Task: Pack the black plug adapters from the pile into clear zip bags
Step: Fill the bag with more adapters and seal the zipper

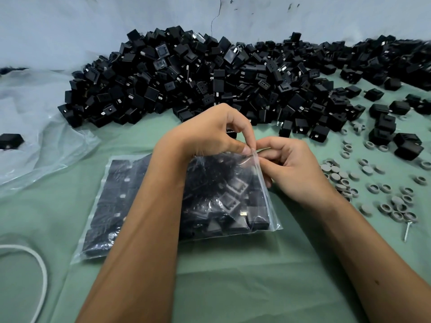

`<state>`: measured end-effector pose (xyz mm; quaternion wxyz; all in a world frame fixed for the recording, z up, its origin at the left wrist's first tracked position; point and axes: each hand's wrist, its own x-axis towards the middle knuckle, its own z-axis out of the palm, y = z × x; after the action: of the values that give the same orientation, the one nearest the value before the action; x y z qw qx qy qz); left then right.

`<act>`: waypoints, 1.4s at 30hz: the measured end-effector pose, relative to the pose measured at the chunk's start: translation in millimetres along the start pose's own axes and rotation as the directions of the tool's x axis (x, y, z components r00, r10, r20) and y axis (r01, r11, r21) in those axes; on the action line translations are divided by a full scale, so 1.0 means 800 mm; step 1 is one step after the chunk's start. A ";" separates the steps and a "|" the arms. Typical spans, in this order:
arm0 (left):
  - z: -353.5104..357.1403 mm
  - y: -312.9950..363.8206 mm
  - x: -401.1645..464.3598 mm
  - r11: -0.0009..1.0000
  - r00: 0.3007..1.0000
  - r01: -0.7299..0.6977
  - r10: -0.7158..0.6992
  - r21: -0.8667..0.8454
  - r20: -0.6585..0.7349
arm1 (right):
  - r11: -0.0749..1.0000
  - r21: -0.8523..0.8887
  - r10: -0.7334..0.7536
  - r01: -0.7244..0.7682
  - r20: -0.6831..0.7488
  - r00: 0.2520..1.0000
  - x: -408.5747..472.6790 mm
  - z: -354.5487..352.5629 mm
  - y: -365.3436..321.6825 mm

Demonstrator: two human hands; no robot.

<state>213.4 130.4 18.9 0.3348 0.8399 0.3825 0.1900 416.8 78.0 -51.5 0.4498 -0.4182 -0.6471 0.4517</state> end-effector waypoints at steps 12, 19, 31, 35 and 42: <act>0.004 0.000 0.005 1.000 1.000 0.012 -0.012 0.018 -0.024 | 0.998 0.054 -0.015 0.007 0.147 0.989 -0.001 -0.003 -0.003; 0.006 0.000 0.005 1.000 1.000 0.002 -0.002 0.019 -0.009 | 0.995 -0.102 -0.006 0.003 -0.028 1.000 0.002 -0.005 0.000; 0.009 0.000 0.005 0.999 0.999 0.041 -0.041 0.006 -0.009 | 0.388 -0.913 0.101 -0.129 -0.097 0.990 0.029 -0.025 0.039; 0.010 0.000 0.006 0.999 0.999 0.052 -0.052 0.008 -0.009 | 0.526 -0.850 -0.087 -0.020 -0.077 0.993 0.026 -0.023 0.034; 0.010 0.001 0.005 0.998 0.998 0.060 -0.060 0.010 -0.002 | 0.534 -0.845 -0.306 0.006 -0.186 0.934 0.025 -0.013 0.025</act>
<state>220.8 130.2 14.2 0.3357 0.8296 0.4089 0.1786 424.9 103.7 -64.5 0.3324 -0.5863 -0.7383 -0.0244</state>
